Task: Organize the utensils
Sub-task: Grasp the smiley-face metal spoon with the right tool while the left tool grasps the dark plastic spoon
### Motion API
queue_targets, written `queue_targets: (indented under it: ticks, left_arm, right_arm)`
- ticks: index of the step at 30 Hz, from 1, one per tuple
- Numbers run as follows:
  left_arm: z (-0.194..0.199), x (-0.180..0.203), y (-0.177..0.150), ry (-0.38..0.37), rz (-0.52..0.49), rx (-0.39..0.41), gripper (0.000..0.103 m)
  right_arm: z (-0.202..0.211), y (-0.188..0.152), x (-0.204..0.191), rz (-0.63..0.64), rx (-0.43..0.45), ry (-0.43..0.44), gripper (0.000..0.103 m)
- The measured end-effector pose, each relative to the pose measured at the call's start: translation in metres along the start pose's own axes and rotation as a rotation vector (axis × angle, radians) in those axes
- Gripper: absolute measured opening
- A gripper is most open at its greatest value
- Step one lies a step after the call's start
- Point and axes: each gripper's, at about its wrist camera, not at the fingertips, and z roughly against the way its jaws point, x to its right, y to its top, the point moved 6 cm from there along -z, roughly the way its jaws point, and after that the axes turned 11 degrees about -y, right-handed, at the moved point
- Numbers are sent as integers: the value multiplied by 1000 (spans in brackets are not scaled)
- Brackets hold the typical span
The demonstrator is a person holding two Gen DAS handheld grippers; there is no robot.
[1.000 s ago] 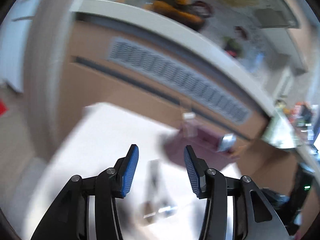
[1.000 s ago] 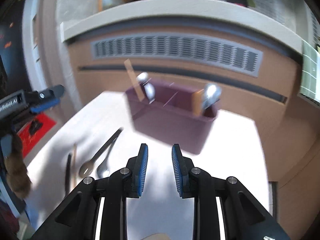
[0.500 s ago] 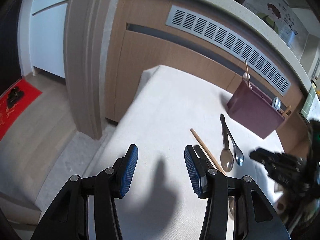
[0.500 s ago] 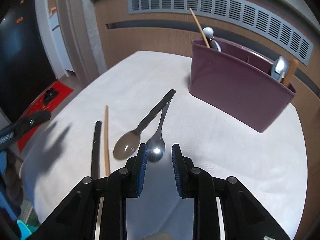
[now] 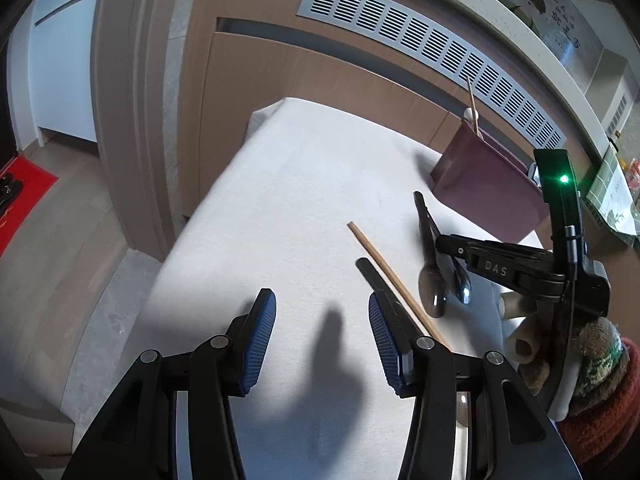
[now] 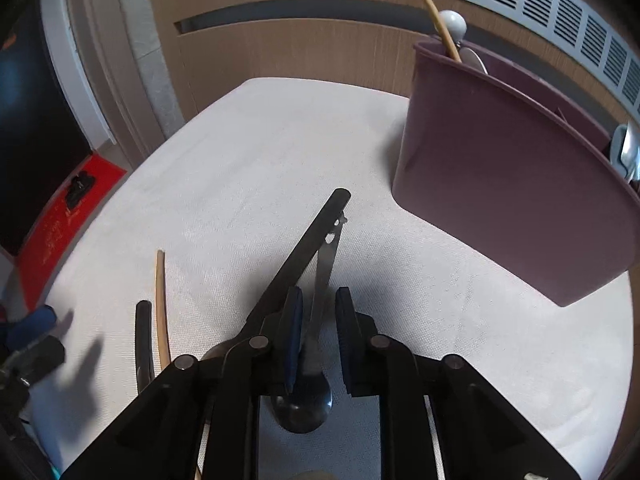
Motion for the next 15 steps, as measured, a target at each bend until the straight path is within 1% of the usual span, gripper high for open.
queue_targets:
  ticks: [1,4,8,10,11,15]
  left_arm:
    - [-1,2,0,-3,-1,-2,49]
    - [-6,9,0,-14,-11,-12,49]
    - [-16,18,-5,-35,-25,-53,49]
    - [-23,24,-9,-53,-22,-84,49]
    - [-27,27,-10,-58,-21,-98,49]
    - [-40,43,-11,-86,-17,-134,49]
  right_arm:
    - [1,-1,3,0,-4,8,5]
    - [4,-11,18,-11,0,7,4]
    - [15,-36,56,-75,-2,-31,4]
    - [23,-48,76,-106,7,-64,4]
    - [28,-56,89,-124,16,-97,4]
    - [44,-79,128,-189,38,-171,4]
